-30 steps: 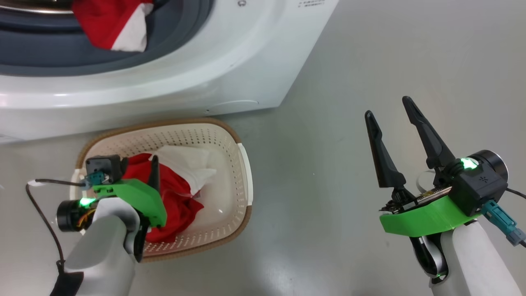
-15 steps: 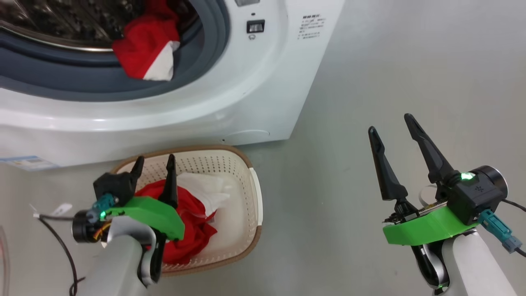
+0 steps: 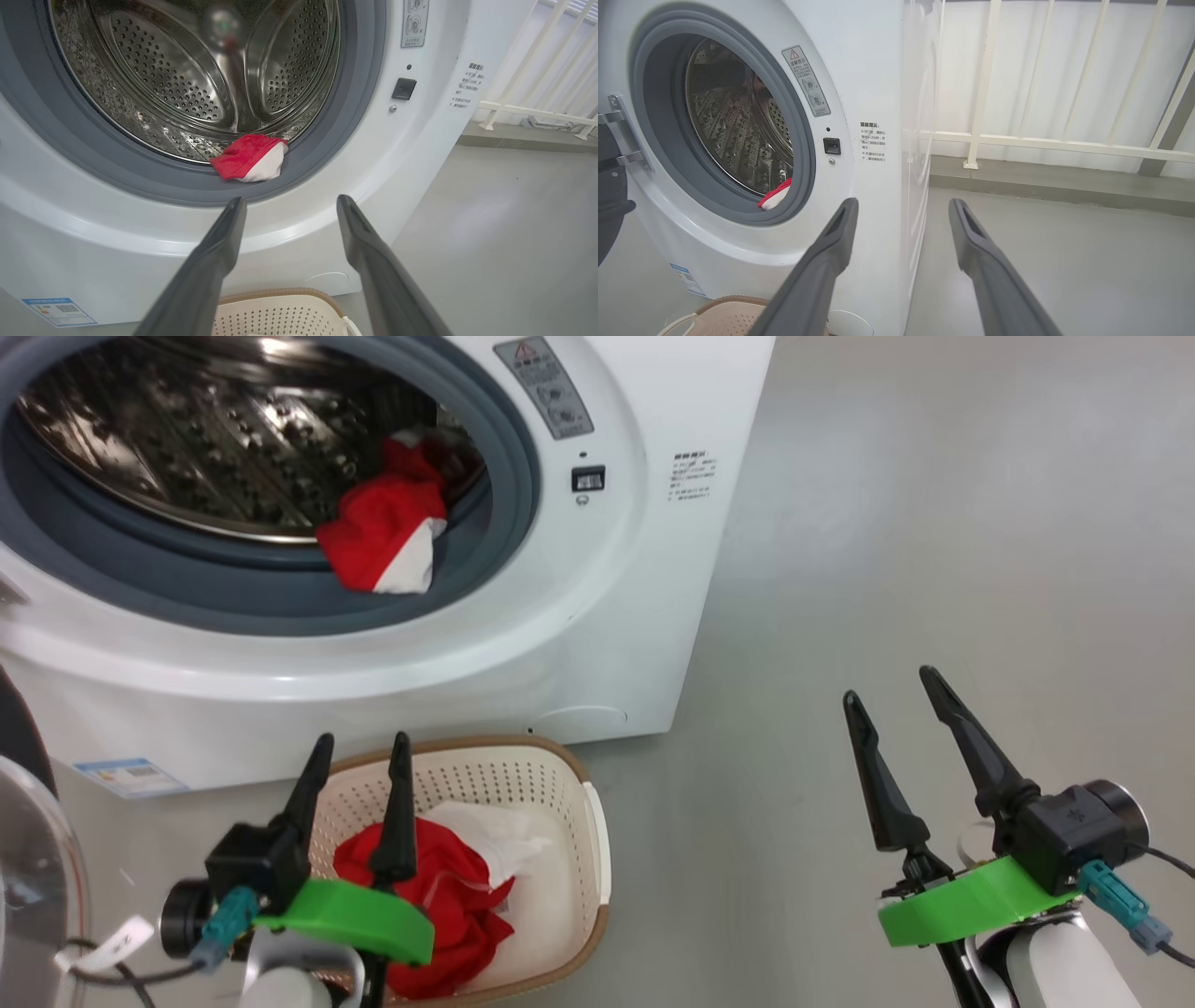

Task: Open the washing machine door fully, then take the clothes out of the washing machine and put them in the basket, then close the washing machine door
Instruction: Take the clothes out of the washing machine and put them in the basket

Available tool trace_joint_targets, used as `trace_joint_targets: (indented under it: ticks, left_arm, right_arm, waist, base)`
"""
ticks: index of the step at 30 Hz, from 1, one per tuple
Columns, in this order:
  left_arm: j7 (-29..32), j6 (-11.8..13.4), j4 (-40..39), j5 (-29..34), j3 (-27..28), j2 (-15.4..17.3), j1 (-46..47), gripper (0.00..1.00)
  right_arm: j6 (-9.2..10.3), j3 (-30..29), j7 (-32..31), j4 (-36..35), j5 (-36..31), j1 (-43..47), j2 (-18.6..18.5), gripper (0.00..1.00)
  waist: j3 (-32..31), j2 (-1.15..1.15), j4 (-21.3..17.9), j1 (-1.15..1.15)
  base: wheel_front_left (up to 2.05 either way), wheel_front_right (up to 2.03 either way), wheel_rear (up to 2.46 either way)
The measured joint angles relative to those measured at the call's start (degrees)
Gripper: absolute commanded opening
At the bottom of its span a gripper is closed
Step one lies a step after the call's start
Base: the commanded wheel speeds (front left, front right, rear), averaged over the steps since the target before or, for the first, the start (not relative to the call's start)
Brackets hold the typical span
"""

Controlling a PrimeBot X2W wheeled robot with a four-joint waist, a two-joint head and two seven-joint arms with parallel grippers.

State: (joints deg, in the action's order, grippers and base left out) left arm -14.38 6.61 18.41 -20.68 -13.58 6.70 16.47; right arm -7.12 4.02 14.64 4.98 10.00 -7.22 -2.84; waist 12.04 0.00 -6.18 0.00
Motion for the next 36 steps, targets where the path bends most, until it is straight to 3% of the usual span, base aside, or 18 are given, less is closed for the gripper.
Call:
trace_joint_targets:
  ticks: [9, 16, 28, 36]
  left_arm:
    - [-0.12, 0.58, -6.95, 2.18, 1.18, 0.16, -7.95, 1.00]
    - [-0.09, 2.44, -11.23, 2.42, 2.11, 0.34, -13.12, 1.00]
    - [1.25, 5.06, -16.74, 2.27, 2.98, 1.10, -18.15, 1.00]
    - [1.78, 5.48, -17.86, 1.97, 2.82, 1.16, -18.92, 1.00]
  right_arm:
    - [0.00, -1.31, 0.00, -0.32, -0.57, 3.55, 0.02, 1.00]
    - [0.00, -1.99, 0.00, -1.71, -0.57, 7.20, 0.13, 1.00]
    - [0.00, -3.08, -0.02, -3.87, -0.41, 10.14, 0.24, 1.00]
    - [0.00, -3.07, -0.52, -4.17, -0.41, 10.84, 0.43, 1.00]
  waist:
    - [-4.44, 0.00, -0.06, 0.00]
    - [-7.32, 0.00, -0.33, 0.00]
    - [-8.69, 0.00, -0.29, 0.00]
    - [-9.00, 0.00, -0.17, 0.00]
  base:
    - [0.00, 0.00, 0.00]
    - [0.00, 0.00, 0.00]
    - [0.00, 0.00, 0.00]
    - [0.00, 0.00, 0.00]
